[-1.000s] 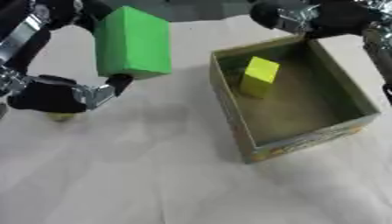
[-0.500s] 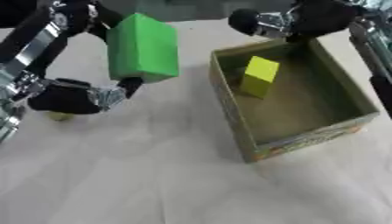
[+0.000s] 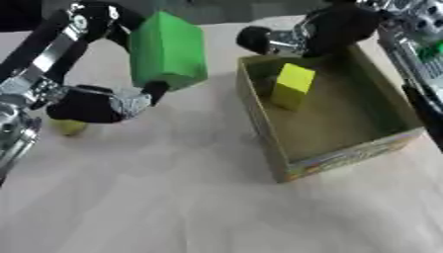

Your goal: Pick up the objects with one hand, pass them to the other hand, and then place them into the box on the other side of the table.

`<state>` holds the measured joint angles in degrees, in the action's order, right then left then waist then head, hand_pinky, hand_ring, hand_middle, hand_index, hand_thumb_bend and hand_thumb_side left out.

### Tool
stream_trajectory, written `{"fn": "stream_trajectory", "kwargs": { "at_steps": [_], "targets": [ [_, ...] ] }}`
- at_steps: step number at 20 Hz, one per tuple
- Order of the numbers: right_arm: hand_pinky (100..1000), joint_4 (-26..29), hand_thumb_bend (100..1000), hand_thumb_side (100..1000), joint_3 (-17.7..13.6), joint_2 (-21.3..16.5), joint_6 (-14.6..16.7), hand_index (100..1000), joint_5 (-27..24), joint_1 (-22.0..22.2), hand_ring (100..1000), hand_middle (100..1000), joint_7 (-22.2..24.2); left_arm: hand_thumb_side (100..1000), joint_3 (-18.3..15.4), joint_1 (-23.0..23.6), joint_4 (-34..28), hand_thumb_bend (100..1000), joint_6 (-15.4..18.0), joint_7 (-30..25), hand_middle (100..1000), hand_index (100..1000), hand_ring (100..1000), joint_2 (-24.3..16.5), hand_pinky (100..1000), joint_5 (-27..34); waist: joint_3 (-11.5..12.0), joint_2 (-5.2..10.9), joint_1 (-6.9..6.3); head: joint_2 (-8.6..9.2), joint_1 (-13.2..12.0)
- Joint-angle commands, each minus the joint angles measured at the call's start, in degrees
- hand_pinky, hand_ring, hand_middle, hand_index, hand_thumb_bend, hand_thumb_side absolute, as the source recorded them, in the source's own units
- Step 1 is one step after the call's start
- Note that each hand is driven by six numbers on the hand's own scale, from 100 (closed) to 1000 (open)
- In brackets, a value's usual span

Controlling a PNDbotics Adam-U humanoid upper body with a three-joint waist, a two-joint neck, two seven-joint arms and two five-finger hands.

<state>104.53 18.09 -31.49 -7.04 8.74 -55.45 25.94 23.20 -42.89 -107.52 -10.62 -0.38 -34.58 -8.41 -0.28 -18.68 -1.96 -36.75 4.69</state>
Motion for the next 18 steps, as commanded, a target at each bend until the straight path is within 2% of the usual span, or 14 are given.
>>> {"fn": "stream_trajectory", "kwargs": {
  "at_steps": [1, 7, 12, 18],
  "targets": [
    [1000, 0.36, 508, 456, 0.08, -0.20, 1.18, 871, 2.41, -1.44, 861, 844, 1.80, 128, -0.25, -0.96, -0.17, 100, -0.52, 0.01, 463, 567, 556, -0.28, 717, -0.86, 0.01, 2.68, 0.08, -0.39, 0.19],
    [1000, -0.06, 540, 456, 0.72, 0.65, 3.50, 871, 7.42, -2.07, 886, 844, 4.34, 127, -0.09, -1.21, 0.21, 100, -0.86, 0.00, 463, 567, 556, 0.03, 717, -1.57, -0.04, 2.77, 0.07, -0.71, 0.22],
    [1000, -0.19, 580, 450, 1.00, 1.75, 4.62, 864, 10.08, -2.63, 869, 828, 3.52, 128, 0.14, -1.35, 0.42, 100, -1.37, 0.04, 463, 568, 556, 0.39, 716, -2.18, -0.04, 2.80, 0.11, -0.77, 0.29],
    [920, -1.64, 569, 468, 1.75, 2.90, 4.22, 863, 12.45, -3.19, 841, 826, 3.93, 116, 0.22, -1.52, 0.56, 100, -1.58, -0.08, 463, 568, 556, 0.97, 715, -3.06, 0.01, 2.86, 0.21, -1.04, 0.38]
  ]
}}
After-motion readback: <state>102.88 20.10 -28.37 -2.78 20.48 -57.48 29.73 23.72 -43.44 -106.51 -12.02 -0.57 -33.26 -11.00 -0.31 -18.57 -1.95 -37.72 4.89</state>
